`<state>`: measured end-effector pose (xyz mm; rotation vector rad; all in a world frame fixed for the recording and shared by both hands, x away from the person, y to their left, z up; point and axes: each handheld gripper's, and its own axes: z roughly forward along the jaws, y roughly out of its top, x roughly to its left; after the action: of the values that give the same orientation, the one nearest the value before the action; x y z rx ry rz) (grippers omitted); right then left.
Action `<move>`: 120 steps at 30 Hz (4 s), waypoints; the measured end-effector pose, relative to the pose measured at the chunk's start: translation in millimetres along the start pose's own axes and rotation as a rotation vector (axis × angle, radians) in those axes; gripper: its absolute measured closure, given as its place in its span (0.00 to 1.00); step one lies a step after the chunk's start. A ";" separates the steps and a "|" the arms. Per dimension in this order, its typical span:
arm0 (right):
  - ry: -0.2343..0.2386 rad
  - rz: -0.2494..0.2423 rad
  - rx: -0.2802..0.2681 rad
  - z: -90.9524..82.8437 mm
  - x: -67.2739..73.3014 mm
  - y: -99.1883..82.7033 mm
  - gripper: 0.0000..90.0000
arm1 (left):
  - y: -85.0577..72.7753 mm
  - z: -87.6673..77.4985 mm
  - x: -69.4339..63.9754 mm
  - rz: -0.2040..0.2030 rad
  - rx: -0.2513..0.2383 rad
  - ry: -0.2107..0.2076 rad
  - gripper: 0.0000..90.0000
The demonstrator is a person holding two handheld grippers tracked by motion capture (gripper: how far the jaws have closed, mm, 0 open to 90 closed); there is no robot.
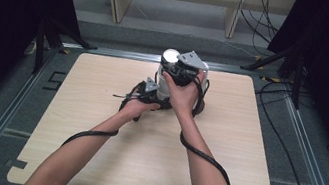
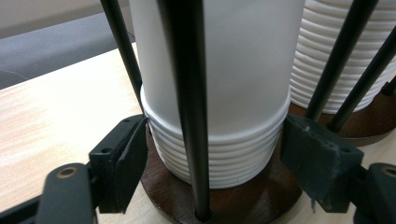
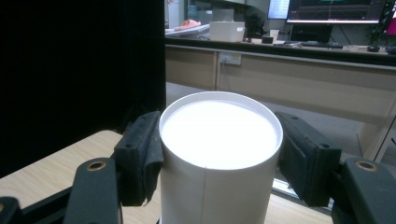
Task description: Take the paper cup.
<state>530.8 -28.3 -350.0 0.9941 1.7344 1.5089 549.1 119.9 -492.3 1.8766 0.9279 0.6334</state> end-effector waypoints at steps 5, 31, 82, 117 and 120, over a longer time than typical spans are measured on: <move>0.000 -0.026 -0.031 -4.1 -0.6 6.7 0.39 | -1.0 -6.3 -0.5 -0.021 -0.014 0.003 0.18; 0.137 0.139 0.007 -50.5 0.2 5.6 0.39 | -16.8 -94.3 -6.7 0.031 -0.098 -0.060 0.05; 0.247 0.639 0.194 -106.8 -15.9 -79.0 0.39 | -57.9 -174.4 -59.1 0.139 -0.153 -0.215 0.00; 0.194 0.827 0.214 -117.6 -36.1 -107.8 0.39 | -41.4 -153.9 -73.5 0.154 -0.191 -0.273 0.00; 0.205 0.839 0.212 -118.4 -36.8 -108.7 0.39 | -39.0 -151.5 -73.7 0.157 -0.187 -0.277 0.00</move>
<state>435.1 -127.5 -440.5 1.8952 1.7252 1.9965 381.1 148.4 -463.0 1.8226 0.5284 0.5166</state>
